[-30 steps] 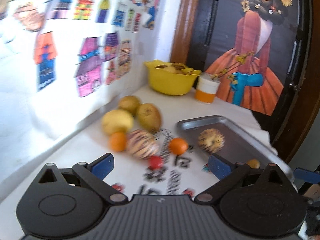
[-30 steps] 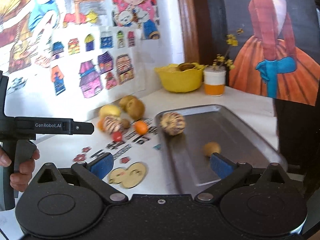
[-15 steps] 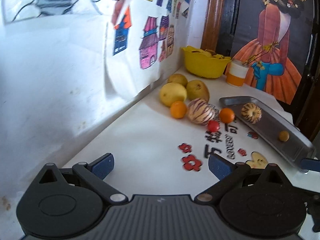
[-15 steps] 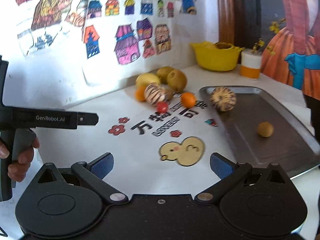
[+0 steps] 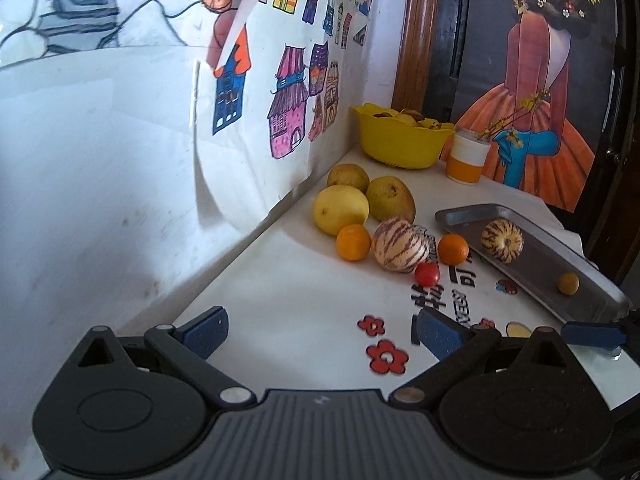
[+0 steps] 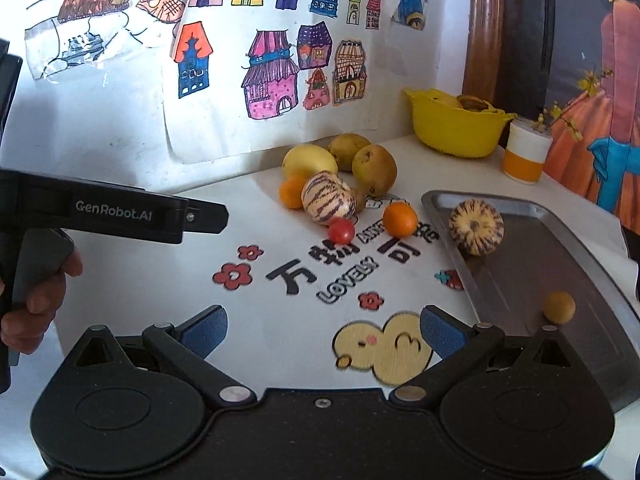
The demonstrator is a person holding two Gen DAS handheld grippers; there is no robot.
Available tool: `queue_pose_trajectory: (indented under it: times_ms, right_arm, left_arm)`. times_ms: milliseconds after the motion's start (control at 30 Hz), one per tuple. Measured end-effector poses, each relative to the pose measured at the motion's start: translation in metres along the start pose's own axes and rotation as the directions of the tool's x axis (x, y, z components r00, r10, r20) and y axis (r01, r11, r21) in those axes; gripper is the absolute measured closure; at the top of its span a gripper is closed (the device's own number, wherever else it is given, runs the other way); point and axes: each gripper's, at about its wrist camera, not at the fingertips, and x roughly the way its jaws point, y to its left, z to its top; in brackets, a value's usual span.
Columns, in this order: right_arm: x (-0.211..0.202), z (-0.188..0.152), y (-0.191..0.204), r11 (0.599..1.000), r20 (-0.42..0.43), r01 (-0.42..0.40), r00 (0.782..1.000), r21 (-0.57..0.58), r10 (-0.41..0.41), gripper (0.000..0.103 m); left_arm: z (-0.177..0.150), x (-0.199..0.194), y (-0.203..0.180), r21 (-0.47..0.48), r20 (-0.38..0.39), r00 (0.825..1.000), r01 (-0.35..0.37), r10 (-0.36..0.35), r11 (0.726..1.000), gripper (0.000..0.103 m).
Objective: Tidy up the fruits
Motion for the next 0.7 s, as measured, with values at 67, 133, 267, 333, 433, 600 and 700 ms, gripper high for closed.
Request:
queue_pose_trajectory:
  times_ms: [67,133,267,333,433,600,700]
  right_arm:
    - [0.005,0.004,-0.002,1.0,0.0,0.002,1.0,-0.001,-0.002,0.001]
    - [0.01,0.007,-0.004,1.0,0.001,0.002,1.0,-0.008,-0.002,0.001]
    - [0.023,0.015,-0.01,0.999,0.003,0.007,1.0,-0.032,-0.007,0.001]
    - [0.029,0.019,-0.014,0.999,0.007,0.004,1.0,-0.043,-0.004,0.001]
    - [0.038,0.025,-0.022,0.999,0.021,-0.009,1.0,-0.045,0.01,0.006]
    - [0.056,0.037,-0.028,0.997,0.029,-0.036,0.999,-0.074,0.038,0.019]
    - [0.067,0.041,-0.028,0.994,0.021,-0.058,0.998,-0.098,0.06,0.027]
  left_arm:
    - [0.004,0.004,-0.001,0.0,0.005,1.0,0.007,-0.007,1.0,0.001]
    - [0.008,0.009,-0.004,0.004,0.005,1.0,0.012,-0.012,1.0,0.001]
    - [0.017,0.021,-0.009,0.013,0.008,1.0,0.028,-0.028,1.0,0.001]
    - [0.022,0.027,-0.011,0.012,0.008,0.999,0.042,-0.042,0.999,0.001]
    - [0.03,0.039,-0.013,0.0,0.0,0.998,0.066,-0.066,0.998,0.001]
    - [0.04,0.064,-0.015,-0.033,-0.03,0.992,0.119,-0.12,0.992,0.001]
    - [0.042,0.077,-0.018,-0.041,-0.033,0.988,0.147,-0.149,0.988,0.002]
